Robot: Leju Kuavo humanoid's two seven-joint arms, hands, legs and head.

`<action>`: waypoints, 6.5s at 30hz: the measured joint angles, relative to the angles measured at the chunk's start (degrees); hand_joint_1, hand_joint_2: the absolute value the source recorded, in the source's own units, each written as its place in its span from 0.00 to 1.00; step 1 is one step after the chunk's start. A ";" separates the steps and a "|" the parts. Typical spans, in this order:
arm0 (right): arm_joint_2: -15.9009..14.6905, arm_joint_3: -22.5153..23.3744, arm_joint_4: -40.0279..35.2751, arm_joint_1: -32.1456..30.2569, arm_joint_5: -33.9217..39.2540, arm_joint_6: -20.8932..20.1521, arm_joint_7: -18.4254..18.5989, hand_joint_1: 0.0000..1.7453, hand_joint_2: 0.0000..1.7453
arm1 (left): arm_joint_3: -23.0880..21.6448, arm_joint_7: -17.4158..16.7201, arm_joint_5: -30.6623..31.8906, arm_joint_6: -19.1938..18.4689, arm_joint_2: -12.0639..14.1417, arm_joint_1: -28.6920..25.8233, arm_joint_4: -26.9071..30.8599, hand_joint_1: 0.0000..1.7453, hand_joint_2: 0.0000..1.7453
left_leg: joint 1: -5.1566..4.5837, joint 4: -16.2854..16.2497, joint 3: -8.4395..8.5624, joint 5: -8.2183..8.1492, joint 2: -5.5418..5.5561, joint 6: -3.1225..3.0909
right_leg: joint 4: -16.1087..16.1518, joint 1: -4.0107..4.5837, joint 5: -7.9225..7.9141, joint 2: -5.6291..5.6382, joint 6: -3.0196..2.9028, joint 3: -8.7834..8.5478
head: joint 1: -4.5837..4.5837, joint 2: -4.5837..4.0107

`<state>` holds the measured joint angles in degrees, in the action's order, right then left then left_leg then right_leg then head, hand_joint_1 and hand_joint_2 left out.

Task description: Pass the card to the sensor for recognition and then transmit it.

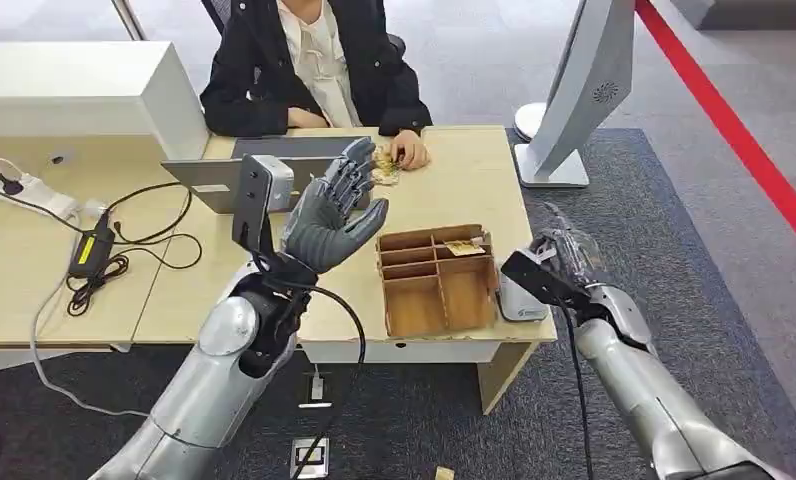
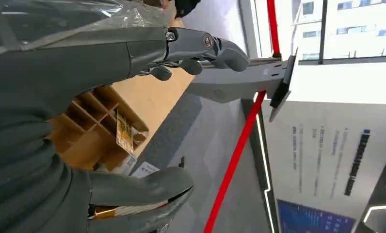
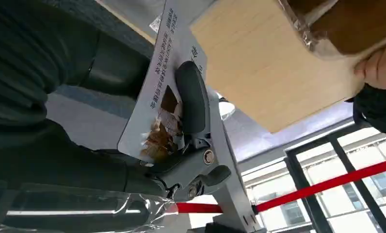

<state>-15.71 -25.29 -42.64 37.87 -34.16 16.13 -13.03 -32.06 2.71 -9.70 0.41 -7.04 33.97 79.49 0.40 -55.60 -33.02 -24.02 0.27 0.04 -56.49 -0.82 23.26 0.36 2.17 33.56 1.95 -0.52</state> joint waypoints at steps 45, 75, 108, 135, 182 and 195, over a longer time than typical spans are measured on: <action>0.59 -1.27 0.85 -3.78 -2.27 0.22 0.83 1.00 1.00 | -0.09 -2.40 -0.92 -1.64 0.20 -0.03 1.92 0.00 1.00 | -0.01 0.00 -0.01 0.00 0.00 0.00 | 0.01 -0.02 0.00 0.00 0.00 0.00 | 0.00 0.00; 4.57 -1.88 6.99 -3.61 -7.96 -1.14 -0.50 1.00 1.00 | -0.50 -2.30 -0.92 -1.53 0.42 0.46 1.97 0.00 1.00 | -0.01 0.00 0.00 0.00 -0.01 0.00 | 0.00 -0.01 0.00 0.00 0.00 -0.01 | 0.00 0.00; 1.55 -1.05 8.29 6.26 -5.97 -1.47 -3.04 1.00 1.00 | -1.05 -0.90 -1.59 -0.79 0.50 0.61 1.84 0.00 1.00 | -0.03 -0.01 0.01 0.01 -0.03 0.00 | 0.00 -0.04 -0.01 0.01 0.00 0.01 | -0.02 0.00; 8.55 -2.51 14.78 27.21 -16.94 -4.77 -2.82 1.00 1.00 | -1.66 1.77 -3.13 -3.63 -1.95 3.38 -1.57 0.00 1.00 | -0.03 -0.01 0.00 0.01 -0.05 0.01 | -0.05 -0.05 -0.01 0.04 0.01 0.04 | 0.00 0.00; 12.55 -4.81 23.85 32.25 -19.30 -5.88 4.76 0.81 1.00 | -4.35 1.42 -8.11 -2.80 -4.79 8.37 -7.02 0.00 1.00 | -0.03 -0.02 0.01 0.01 -0.04 0.01 | -0.04 -0.05 -0.01 0.06 0.01 0.04 | 0.00 0.00; 12.61 -4.81 24.39 30.41 -17.88 -2.65 2.60 0.00 1.00 | -4.33 2.58 -7.96 -1.05 -4.79 8.41 -8.22 0.00 1.00 | -0.04 -0.03 0.02 0.01 -0.04 0.00 | -0.03 -0.05 -0.01 0.06 0.01 0.04 | -0.02 0.00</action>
<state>-3.10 -30.10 -18.25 68.28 -52.04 13.48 -10.43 -36.39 5.29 -17.66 -0.64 -11.82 42.38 71.28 0.36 -55.63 -33.00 -24.01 0.23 0.04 -56.53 -0.87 23.25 0.41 2.18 33.60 1.92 -0.52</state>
